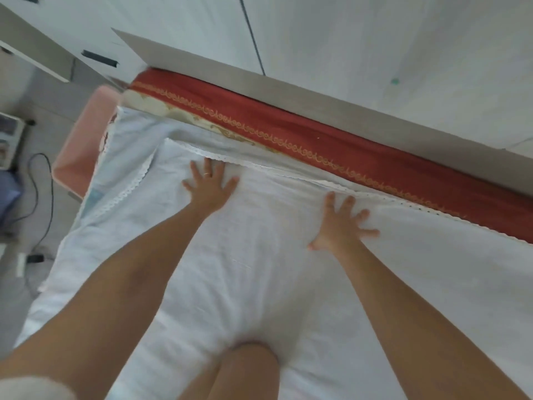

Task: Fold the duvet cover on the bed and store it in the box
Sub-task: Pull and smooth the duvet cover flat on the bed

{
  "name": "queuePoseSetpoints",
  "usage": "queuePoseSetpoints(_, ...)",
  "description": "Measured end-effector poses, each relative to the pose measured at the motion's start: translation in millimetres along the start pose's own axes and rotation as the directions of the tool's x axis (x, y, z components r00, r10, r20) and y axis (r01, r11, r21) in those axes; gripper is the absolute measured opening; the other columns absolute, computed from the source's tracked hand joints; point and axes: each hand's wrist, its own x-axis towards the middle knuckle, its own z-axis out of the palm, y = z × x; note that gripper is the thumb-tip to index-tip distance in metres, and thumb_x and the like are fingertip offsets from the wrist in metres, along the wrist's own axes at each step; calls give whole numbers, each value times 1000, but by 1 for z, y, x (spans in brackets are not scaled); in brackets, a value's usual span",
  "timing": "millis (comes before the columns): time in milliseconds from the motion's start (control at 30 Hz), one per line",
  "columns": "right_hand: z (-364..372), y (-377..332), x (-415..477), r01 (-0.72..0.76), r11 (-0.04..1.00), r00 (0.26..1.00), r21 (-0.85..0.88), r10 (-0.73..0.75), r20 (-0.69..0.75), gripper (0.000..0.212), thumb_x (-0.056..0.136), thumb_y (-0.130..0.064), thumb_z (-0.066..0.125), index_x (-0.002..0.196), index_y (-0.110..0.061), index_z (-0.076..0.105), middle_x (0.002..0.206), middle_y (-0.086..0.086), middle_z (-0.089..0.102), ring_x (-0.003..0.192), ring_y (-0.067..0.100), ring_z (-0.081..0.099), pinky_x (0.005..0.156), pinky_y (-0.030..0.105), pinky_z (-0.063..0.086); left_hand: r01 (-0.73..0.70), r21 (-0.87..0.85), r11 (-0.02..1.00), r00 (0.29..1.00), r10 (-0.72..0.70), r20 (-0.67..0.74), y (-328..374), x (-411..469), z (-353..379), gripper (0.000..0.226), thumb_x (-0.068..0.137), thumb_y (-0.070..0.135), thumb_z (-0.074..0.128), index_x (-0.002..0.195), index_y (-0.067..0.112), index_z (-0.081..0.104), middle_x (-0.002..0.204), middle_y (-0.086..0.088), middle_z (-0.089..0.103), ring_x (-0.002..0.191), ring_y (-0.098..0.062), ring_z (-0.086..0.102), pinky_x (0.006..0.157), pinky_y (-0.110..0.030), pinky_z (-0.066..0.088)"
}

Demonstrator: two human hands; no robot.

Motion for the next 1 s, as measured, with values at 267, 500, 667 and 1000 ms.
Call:
queuePoseSetpoints(267, -19, -64, 21, -271, 959, 963, 82, 271, 16, 159, 48, -61, 85, 141, -11, -34, 149, 32, -25, 142, 47, -9, 102, 73, 15, -123, -140, 982, 986, 105, -132, -22, 62, -56, 79, 93, 55, 44, 151, 28, -1, 158, -3, -15, 144, -36, -8, 106, -68, 8)
queuePoseSetpoints(500, -19, -81, 25, -371, 922, 929, 111, 367, 53, 164, 44, -50, 91, 140, -5, -34, 146, 36, -24, 140, 50, -11, 111, 65, 10, 239, -271, 933, 941, -291, -173, -94, 1, -2, 72, 86, 61, 40, 135, 8, 38, 145, -16, 29, 137, -34, 24, 107, -59, 23)
queuePoseSetpoints(667, -15, -88, 31, -372, 911, 924, 178, 381, -15, 166, 39, -43, 94, 142, -5, -30, 148, 35, -22, 142, 45, -13, 109, 67, 7, 339, -235, 911, 934, -355, -26, -152, 37, -28, 77, 86, 65, 44, 144, 21, 21, 158, -3, -4, 145, -27, -4, 103, -71, 19)
queuePoseSetpoints(1000, -4, -91, 29, -326, 923, 936, 205, 346, -68, 165, 39, -43, 94, 143, -5, -28, 149, 34, -18, 142, 43, -14, 103, 72, 7, 446, -129, 886, 874, -462, -149, -154, 43, -43, 81, 93, 54, 41, 152, 13, 5, 157, -11, -18, 144, -34, -14, 108, -70, 5)
